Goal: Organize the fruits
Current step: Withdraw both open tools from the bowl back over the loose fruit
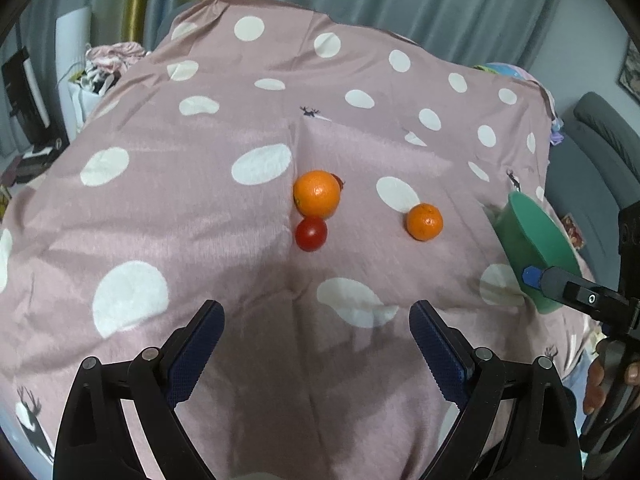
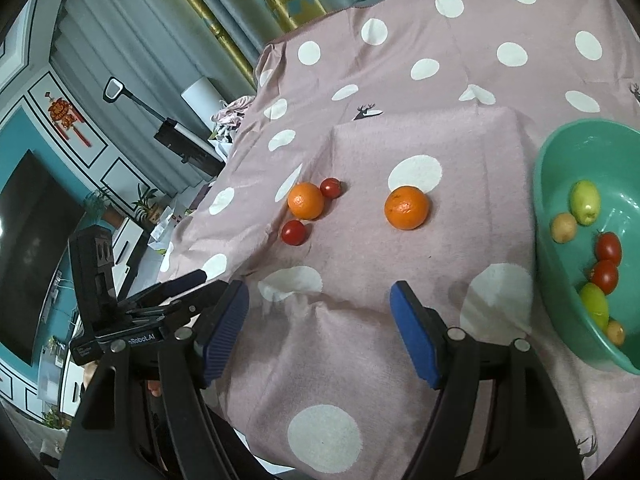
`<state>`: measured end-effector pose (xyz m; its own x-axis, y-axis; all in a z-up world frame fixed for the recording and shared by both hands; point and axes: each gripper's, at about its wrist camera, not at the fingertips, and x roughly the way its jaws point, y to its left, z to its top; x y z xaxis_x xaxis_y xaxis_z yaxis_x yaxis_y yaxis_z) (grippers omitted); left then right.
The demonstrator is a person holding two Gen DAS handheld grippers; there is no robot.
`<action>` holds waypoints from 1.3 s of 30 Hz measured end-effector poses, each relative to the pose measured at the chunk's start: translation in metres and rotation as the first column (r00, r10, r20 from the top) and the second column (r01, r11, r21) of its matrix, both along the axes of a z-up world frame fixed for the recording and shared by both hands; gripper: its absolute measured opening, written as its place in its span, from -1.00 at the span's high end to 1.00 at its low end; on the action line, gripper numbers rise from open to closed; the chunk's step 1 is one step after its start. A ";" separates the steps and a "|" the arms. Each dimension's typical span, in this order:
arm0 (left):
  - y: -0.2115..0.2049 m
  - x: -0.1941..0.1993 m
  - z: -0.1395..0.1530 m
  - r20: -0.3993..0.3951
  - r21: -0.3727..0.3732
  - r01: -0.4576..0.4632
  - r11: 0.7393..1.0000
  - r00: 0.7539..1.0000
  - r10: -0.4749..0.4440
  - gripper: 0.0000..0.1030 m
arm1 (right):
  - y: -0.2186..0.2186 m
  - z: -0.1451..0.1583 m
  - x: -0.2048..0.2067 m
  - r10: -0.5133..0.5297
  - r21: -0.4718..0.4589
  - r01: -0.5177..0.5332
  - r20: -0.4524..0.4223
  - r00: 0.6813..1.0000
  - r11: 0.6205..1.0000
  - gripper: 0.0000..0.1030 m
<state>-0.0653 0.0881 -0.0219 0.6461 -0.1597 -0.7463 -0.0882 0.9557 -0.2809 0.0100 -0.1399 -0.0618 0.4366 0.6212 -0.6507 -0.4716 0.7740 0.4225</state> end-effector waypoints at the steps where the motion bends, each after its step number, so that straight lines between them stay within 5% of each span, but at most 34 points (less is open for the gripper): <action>1: 0.001 0.000 0.001 0.007 -0.001 0.003 1.000 1.000 -0.003 -0.82 | 0.002 0.000 0.001 0.000 -0.008 0.000 -0.001 1.000 1.000 -0.44; 39: 0.019 0.023 0.002 0.137 -0.195 0.128 0.972 0.985 -0.102 -0.81 | 0.022 -0.014 0.032 -0.022 -0.046 0.021 -0.036 0.999 0.999 -0.44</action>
